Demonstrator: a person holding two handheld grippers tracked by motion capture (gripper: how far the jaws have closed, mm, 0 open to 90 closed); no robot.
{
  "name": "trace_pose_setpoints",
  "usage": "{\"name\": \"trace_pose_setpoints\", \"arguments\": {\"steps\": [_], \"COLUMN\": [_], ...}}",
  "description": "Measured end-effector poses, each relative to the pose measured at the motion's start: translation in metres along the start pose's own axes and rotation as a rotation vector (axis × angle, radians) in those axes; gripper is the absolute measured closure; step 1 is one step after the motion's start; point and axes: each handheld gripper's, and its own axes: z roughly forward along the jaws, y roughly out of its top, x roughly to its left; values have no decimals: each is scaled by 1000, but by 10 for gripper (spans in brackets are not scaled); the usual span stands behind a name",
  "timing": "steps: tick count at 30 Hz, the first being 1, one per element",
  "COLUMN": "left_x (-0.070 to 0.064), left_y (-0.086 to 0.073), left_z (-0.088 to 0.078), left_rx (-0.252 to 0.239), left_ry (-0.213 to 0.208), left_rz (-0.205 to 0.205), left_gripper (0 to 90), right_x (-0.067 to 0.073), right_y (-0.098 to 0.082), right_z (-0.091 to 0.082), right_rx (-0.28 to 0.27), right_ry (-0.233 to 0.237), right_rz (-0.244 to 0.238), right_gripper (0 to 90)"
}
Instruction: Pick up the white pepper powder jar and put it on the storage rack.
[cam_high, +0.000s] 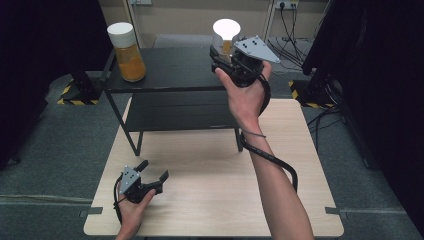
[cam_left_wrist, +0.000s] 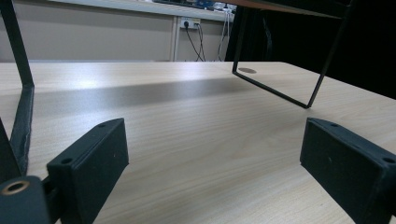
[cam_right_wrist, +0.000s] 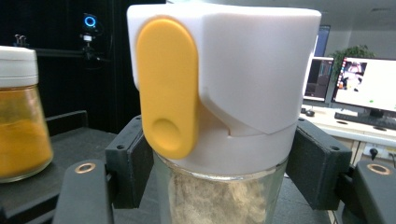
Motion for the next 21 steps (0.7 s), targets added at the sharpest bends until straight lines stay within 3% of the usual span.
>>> {"name": "trace_pose_setpoints", "arguments": {"steps": [12, 21], "left_x": [0, 0], "left_y": [0, 0], "left_z": [0, 0], "left_rx": [0, 0], "left_ry": [-1, -3], "left_rz": [2, 3], "left_gripper": [73, 73], "right_x": [-8, -13], "right_y": [-6, -7], "right_z": [24, 27], "right_rx": [45, 59], "right_ry": [-43, -59], "right_rz": [31, 46], "right_gripper": [306, 306]}}
